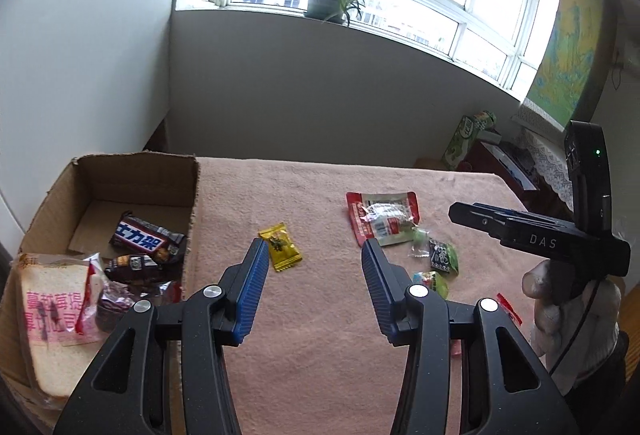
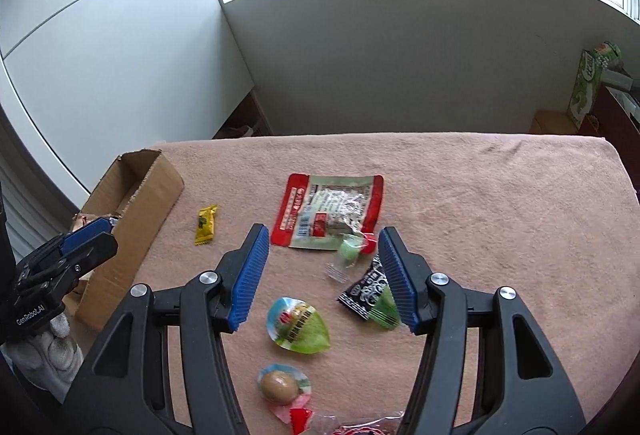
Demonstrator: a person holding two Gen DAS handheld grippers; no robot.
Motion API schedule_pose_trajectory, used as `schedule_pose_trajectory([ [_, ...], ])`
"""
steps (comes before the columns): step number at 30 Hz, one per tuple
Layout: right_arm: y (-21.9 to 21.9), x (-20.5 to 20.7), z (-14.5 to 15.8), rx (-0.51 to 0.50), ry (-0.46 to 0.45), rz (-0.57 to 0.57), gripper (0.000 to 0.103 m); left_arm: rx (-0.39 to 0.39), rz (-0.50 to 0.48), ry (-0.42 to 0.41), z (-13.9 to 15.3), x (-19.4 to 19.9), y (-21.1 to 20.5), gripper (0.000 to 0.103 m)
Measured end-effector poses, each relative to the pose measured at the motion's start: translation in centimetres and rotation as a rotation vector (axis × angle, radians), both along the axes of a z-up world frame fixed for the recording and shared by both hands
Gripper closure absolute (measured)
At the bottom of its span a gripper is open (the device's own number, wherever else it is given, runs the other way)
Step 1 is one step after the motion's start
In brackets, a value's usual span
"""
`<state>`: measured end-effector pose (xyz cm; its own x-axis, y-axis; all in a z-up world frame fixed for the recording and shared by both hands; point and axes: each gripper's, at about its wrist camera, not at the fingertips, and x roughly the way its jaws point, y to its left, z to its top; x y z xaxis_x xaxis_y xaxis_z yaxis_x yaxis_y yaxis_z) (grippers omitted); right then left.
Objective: Organize snacks
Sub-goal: 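Move the left gripper to the jelly cup while the right gripper approaches the green candy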
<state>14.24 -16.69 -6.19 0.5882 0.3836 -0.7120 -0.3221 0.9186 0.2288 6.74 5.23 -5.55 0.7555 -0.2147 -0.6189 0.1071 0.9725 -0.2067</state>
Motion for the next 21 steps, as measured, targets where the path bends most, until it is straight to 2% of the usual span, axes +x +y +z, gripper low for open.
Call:
schedule_pose_trajectory([
  [5,-2.4,0.3,-2.7,-0.033,0.068,-0.028,0.044,0.034,-0.103,0.041,-1.6,0.6,-4.1,0.056],
  [7,-3.1,0.5,-3.5,-0.043,0.088,-0.037,0.044,0.047,-0.143,0.062,-2.3,0.9,-5.6,0.051],
  [10,-4.0,1.1,-4.5,-0.025,0.126,-0.047,0.044,0.068,-0.188,0.082,-3.1,1.1,-7.6,0.049],
  [16,-5.1,1.9,-5.4,0.015,0.174,-0.052,0.044,0.106,-0.249,0.11,-4.4,1.5,-10.6,0.048],
  [21,-4.6,1.8,-5.6,-0.009,0.168,-0.046,0.044,0.128,-0.275,0.129,-5.1,1.8,-11.9,0.046],
])
